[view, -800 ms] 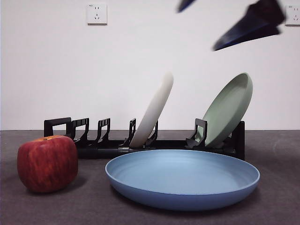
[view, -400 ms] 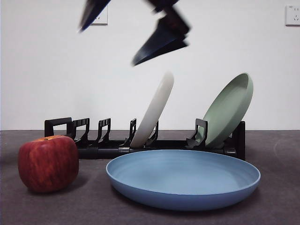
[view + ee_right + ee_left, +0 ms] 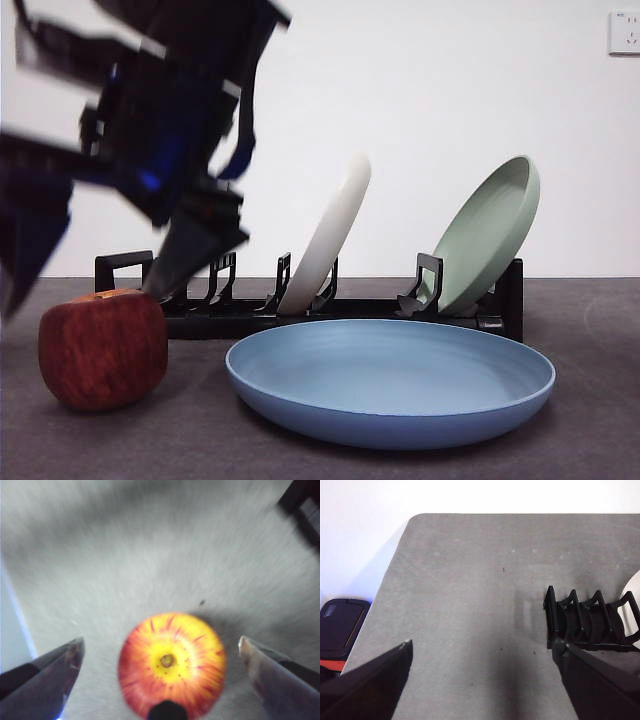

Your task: Take the blue plate from the plate rack,put the plate on the table,take the apple from the table,put the apple in the plate

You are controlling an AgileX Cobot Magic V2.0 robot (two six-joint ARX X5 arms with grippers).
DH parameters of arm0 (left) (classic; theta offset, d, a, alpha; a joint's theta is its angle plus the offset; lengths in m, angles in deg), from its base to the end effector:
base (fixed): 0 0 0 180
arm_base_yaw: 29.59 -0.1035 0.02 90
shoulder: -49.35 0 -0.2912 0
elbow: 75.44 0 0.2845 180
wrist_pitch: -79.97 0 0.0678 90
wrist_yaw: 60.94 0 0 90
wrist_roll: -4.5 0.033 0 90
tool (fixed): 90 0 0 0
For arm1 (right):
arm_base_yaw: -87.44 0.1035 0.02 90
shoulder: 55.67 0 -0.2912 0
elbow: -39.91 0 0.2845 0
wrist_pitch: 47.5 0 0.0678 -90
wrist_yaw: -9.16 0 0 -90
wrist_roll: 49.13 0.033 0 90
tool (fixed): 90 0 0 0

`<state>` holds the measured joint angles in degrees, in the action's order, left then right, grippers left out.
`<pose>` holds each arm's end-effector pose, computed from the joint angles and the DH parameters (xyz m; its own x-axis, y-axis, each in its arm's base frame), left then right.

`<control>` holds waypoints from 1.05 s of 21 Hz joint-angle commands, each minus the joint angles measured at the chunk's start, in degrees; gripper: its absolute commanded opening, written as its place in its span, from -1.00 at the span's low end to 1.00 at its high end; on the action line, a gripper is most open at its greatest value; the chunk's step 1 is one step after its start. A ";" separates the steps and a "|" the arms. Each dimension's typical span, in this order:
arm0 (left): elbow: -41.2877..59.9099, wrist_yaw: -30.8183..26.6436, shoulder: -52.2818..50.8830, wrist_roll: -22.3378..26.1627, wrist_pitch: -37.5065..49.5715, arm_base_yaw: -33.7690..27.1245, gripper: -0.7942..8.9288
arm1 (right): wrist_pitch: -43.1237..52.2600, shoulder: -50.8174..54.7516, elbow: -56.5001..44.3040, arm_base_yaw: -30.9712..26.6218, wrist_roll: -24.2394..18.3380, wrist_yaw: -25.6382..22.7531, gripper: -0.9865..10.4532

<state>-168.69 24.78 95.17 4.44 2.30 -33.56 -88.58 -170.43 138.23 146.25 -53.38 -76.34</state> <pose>0.0961 0.0091 0.4711 0.8543 0.1341 -0.5022 -0.1339 0.9903 0.0367 0.2406 0.4025 0.2025 0.2101 0.4986 -0.8410 -0.9046 0.4254 0.0262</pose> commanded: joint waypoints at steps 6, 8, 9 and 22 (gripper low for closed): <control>0.24 0.17 -0.02 -0.37 -0.22 -0.15 0.12 | 0.15 -4.87 0.00 0.39 -0.79 -0.26 -0.68; 0.24 0.15 -0.02 -0.35 -0.22 -0.15 0.13 | 0.50 -4.81 0.07 0.52 -0.76 -0.31 -0.84; 0.24 0.17 -0.02 -0.33 -0.22 -0.15 0.12 | 0.20 -4.70 0.26 0.50 -0.76 -0.39 -0.84; 0.24 16.41 0.59 -0.35 5.18 -0.15 0.12 | -14.56 24.79 0.42 -5.66 -0.79 -1.90 -0.84</control>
<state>-168.69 40.74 95.72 4.42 7.07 -33.56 -103.57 -145.88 138.65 140.56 -53.71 -78.07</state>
